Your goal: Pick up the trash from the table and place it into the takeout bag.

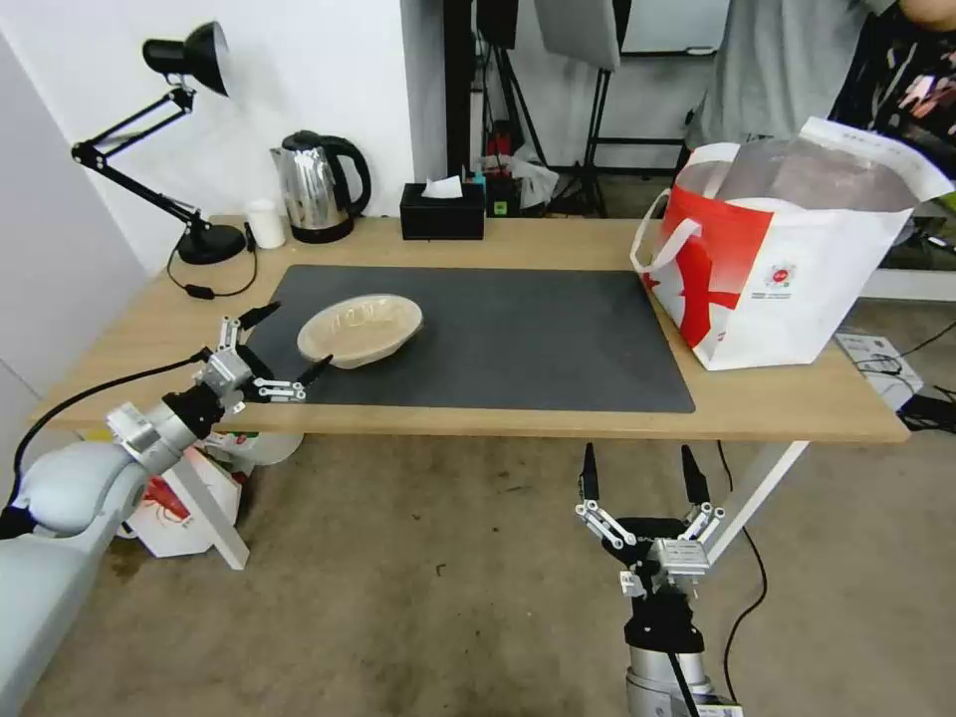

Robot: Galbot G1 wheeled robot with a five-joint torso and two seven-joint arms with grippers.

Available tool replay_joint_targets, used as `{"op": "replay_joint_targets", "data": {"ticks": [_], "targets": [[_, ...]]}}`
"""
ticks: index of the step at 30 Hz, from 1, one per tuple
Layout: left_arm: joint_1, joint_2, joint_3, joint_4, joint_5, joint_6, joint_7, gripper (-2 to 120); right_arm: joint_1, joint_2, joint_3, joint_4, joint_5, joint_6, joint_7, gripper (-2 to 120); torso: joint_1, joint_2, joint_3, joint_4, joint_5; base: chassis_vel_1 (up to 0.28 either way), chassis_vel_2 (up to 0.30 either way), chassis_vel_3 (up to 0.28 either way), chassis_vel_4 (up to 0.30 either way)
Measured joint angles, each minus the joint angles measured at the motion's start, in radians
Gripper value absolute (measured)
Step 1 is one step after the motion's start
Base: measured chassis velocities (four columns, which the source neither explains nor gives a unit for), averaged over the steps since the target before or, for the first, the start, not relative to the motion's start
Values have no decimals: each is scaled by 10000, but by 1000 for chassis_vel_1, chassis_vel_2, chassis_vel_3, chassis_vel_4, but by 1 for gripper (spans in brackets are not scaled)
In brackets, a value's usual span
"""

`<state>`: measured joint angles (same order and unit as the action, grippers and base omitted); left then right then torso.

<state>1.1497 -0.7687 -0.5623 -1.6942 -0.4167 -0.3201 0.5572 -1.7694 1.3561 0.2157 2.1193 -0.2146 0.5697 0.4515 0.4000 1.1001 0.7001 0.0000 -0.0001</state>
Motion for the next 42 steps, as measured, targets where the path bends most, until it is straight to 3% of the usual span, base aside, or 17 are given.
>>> {"op": "replay_joint_targets", "data": {"ticks": [22, 42], "targets": [[-648, 801, 795, 449, -148, 96, 329, 100, 0, 0, 0, 0, 0, 0, 0, 100, 0, 0, 0, 0, 1, 0, 0, 0, 0], [-1004, 844, 1086, 1414, -43, 1, 834, 100, 0, 0, 0, 0, 0, 0, 0, 100, 0, -3, -1, 1, 0, 0, 0, 0, 0]]}}
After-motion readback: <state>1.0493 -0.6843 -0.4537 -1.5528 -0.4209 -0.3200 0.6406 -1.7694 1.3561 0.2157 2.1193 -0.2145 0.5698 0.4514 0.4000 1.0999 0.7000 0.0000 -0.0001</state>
